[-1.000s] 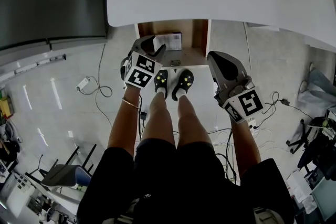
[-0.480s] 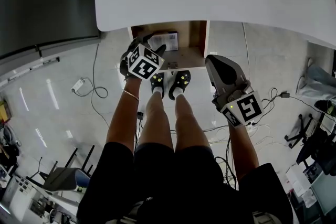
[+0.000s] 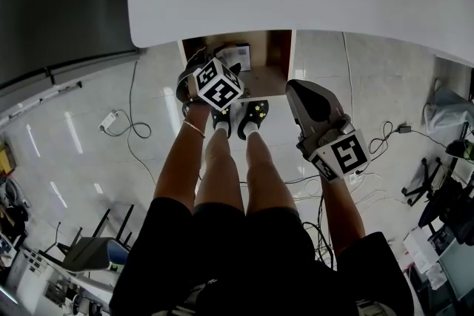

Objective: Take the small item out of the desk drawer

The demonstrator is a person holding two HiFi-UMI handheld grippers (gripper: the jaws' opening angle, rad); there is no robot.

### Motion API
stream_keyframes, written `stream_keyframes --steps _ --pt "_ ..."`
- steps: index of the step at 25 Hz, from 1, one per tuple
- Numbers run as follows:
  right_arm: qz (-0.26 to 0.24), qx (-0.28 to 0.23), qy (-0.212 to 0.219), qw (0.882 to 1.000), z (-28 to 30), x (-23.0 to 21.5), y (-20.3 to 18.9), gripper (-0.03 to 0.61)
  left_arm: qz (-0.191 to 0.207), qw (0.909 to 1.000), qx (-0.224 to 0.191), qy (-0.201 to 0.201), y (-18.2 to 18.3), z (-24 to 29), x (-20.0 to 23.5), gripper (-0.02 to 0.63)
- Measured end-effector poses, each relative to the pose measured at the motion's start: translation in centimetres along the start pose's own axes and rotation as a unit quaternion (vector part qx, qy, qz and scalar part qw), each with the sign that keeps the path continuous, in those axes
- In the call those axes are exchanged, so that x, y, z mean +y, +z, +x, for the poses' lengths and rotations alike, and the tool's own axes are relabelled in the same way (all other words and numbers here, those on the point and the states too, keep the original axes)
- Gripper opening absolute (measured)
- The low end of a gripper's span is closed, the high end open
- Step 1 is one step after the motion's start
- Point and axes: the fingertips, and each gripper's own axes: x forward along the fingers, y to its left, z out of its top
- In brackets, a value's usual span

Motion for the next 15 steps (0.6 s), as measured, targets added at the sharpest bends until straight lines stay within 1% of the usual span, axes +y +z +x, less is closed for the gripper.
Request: stream_keyframes --steps 6,10,15 --pt "0.006 0.003 0.001 1.000 0.1 -0.3 -0.5 0.012 0.002 0.9997 0.018 -0.016 0.0 1.8 0.3 0.261" --pt "0.002 0.019 -0.011 1.000 0.4 -1.3 -1.1 0.012 0.002 0.9991 0.029 -0.030 0.0 2.8 0.2 0.261" --pt "0.005 0.025 -0.006 1.000 0.7 -1.7 -1.5 0.012 0.005 0.9986 0.040 -0.035 -0.5 3.6 0.2 0.261"
